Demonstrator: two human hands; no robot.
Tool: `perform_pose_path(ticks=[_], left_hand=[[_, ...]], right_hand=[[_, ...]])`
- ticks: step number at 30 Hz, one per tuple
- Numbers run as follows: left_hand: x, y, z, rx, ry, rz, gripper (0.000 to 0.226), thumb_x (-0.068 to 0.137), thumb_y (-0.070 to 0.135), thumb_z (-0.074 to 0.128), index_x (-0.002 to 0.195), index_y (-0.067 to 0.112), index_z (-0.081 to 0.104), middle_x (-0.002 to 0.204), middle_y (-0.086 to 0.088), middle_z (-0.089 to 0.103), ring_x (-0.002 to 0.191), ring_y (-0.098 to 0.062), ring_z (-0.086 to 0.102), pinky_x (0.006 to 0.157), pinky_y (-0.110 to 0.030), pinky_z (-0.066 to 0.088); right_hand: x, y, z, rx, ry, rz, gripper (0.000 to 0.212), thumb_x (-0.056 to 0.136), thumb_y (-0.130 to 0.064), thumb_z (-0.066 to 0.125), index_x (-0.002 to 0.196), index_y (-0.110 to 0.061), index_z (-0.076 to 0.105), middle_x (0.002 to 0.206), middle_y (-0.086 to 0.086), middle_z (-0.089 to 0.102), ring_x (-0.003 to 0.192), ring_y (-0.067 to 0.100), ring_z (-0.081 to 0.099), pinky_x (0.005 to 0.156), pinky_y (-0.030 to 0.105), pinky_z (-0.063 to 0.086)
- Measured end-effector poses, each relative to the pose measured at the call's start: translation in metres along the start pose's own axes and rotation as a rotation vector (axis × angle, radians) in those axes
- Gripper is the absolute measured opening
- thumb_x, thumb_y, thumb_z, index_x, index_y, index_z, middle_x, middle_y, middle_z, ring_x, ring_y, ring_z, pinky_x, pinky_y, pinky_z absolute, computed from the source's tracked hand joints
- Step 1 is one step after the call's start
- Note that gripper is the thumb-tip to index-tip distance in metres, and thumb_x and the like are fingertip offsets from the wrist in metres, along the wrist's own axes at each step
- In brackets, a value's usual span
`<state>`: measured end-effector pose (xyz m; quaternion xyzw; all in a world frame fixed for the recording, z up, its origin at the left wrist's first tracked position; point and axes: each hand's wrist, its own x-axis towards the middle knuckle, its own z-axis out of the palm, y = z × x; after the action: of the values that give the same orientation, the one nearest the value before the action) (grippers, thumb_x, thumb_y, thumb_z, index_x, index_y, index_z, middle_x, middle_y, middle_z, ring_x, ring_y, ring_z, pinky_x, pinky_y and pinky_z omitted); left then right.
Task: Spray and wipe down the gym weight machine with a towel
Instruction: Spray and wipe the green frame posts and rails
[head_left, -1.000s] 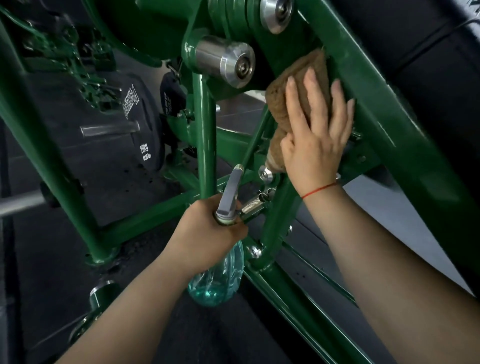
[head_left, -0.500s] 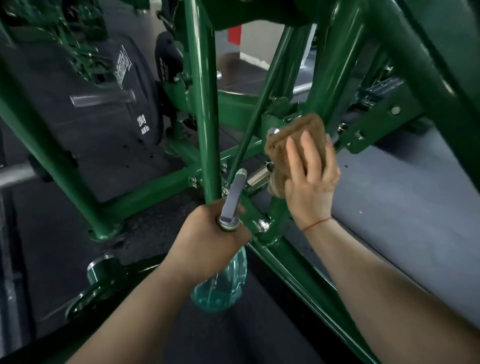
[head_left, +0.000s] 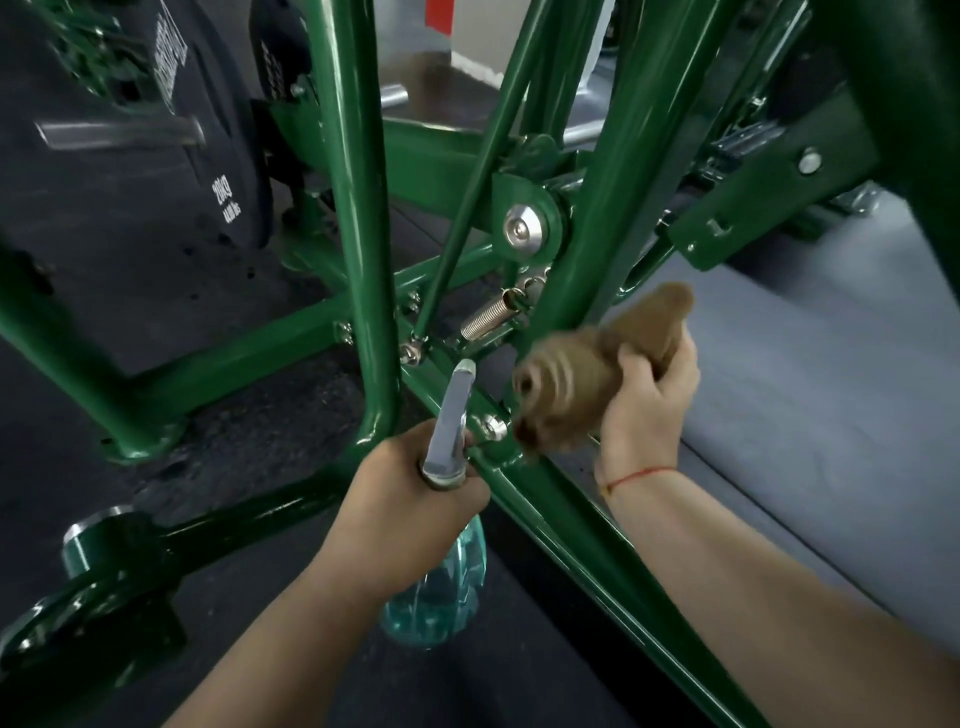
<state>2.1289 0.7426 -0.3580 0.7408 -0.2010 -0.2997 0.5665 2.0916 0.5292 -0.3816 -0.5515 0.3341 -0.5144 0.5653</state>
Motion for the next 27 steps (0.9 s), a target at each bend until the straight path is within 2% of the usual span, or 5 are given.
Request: perform_pose_path(ticks=[4,7,12,20,27], left_hand=[[0.005,-0.013,0.02,0.033,0.013,-0.058,0.038,0.084,0.003,0.066,0.066,0.015,0.034,0.053,0.005,0.032,0.05,-0.014,0.027,0.043,-0.025,0.027],[0.004,-0.017,0.02,0.054,0.003,-0.056,0.038,0.082,0.004,0.066,0.063,0.019,0.036,0.052,0.008,0.034,0.051,-0.014,0.029,0.046,-0.027,0.029],[-0.001,-0.025,-0.001,0.037,0.046,-0.067,0.012,0.086,0.009,0.068,0.086,0.02,0.065,0.058,0.001,0.047,0.051,-0.014,0.036,0.047,-0.027,0.036],[-0.022,-0.035,-0.019,0.099,0.098,-0.098,0.015,0.088,0.015,0.067,0.094,0.027,0.063,0.084,-0.015,0.066,0.045,-0.009,0.039,0.049,-0.024,0.039],[-0.033,-0.038,-0.017,0.065,0.08,-0.114,0.02,0.086,0.015,0.066,0.095,0.034,0.063,0.086,-0.011,0.068,0.048,-0.01,0.042,0.051,-0.026,0.041]], right_hand=[[0.007,-0.012,0.041,0.16,-0.042,0.02,0.06,0.096,-0.009,0.05,0.152,-0.028,0.043,0.15,-0.007,0.047,0.138,0.01,0.045,0.116,0.031,0.038],[0.004,0.004,0.046,0.036,0.034,-0.027,0.064,0.097,0.003,0.045,0.156,-0.017,0.035,0.159,-0.001,0.031,0.145,0.009,0.03,0.105,0.002,0.03],[0.014,0.045,0.042,0.191,0.116,0.339,0.058,0.081,-0.01,0.046,0.13,-0.034,0.065,0.13,0.008,0.067,0.113,0.028,0.065,0.103,0.052,0.052],[0.022,0.102,0.036,0.055,0.197,0.725,0.027,0.102,-0.018,0.039,0.112,-0.016,0.064,0.109,0.004,0.067,0.086,0.019,0.064,0.076,0.032,0.053],[-0.012,0.144,0.019,0.084,0.082,1.122,0.052,0.107,-0.043,0.035,0.136,-0.005,0.055,0.141,0.011,0.057,0.132,0.033,0.052,0.113,0.047,0.039]])
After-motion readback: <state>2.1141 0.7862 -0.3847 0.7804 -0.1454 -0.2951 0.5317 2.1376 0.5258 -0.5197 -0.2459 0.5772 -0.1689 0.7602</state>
